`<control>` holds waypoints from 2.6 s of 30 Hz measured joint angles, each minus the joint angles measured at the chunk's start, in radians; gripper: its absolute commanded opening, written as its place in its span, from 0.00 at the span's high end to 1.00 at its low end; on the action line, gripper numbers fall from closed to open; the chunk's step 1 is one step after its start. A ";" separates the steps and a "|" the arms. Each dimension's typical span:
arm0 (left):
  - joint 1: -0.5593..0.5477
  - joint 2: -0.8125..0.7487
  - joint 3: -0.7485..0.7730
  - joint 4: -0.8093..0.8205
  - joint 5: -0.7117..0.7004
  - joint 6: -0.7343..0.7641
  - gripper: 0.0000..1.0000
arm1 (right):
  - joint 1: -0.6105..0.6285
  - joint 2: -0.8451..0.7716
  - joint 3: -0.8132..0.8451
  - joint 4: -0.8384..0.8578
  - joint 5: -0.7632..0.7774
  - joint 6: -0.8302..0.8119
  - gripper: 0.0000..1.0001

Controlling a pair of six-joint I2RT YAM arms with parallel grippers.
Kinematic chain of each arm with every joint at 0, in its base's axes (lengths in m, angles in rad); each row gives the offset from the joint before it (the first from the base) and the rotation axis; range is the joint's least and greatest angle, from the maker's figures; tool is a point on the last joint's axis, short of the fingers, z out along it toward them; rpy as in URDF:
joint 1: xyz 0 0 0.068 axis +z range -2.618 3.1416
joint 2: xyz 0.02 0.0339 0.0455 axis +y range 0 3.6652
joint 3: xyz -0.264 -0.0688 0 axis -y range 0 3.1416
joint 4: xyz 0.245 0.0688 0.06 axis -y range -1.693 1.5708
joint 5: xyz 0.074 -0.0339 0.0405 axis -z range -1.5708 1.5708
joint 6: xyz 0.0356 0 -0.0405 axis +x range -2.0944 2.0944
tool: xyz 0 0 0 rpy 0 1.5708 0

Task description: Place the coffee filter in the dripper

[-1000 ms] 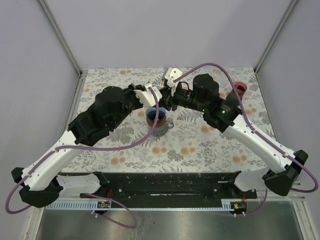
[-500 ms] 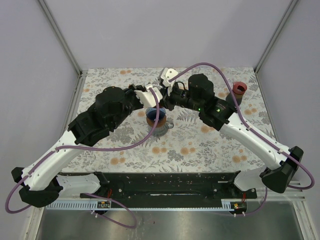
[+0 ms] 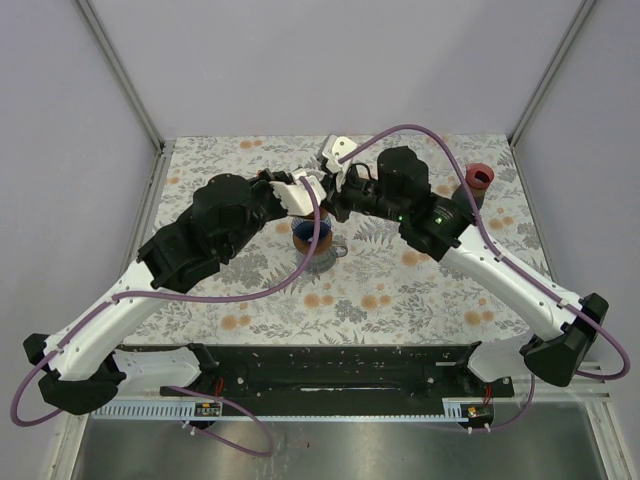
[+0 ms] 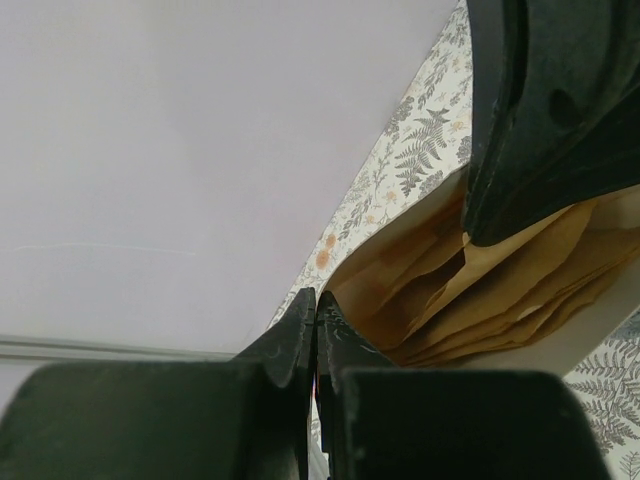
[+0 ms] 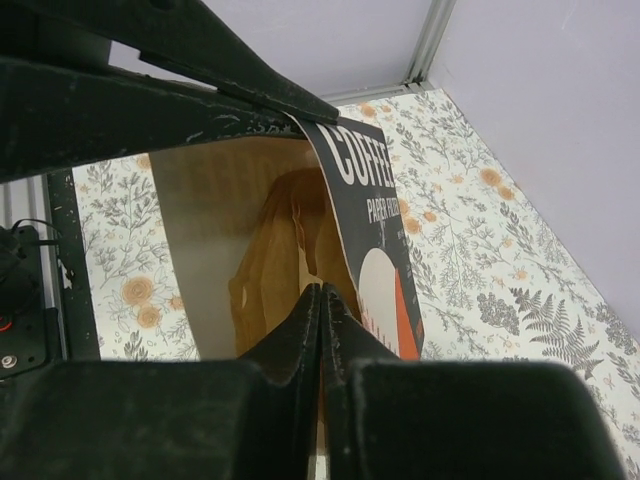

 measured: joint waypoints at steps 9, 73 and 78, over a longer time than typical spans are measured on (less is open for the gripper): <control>-0.001 0.002 -0.010 -0.002 -0.017 -0.001 1.00 | 0.000 -0.080 0.001 -0.064 -0.045 -0.017 1.00; -0.001 0.003 -0.010 -0.002 -0.021 0.007 1.00 | -0.002 -0.136 0.046 -0.140 -0.069 0.029 0.58; -0.001 0.003 -0.010 -0.002 -0.021 0.007 1.00 | -0.002 -0.111 0.057 -0.140 -0.071 0.033 0.57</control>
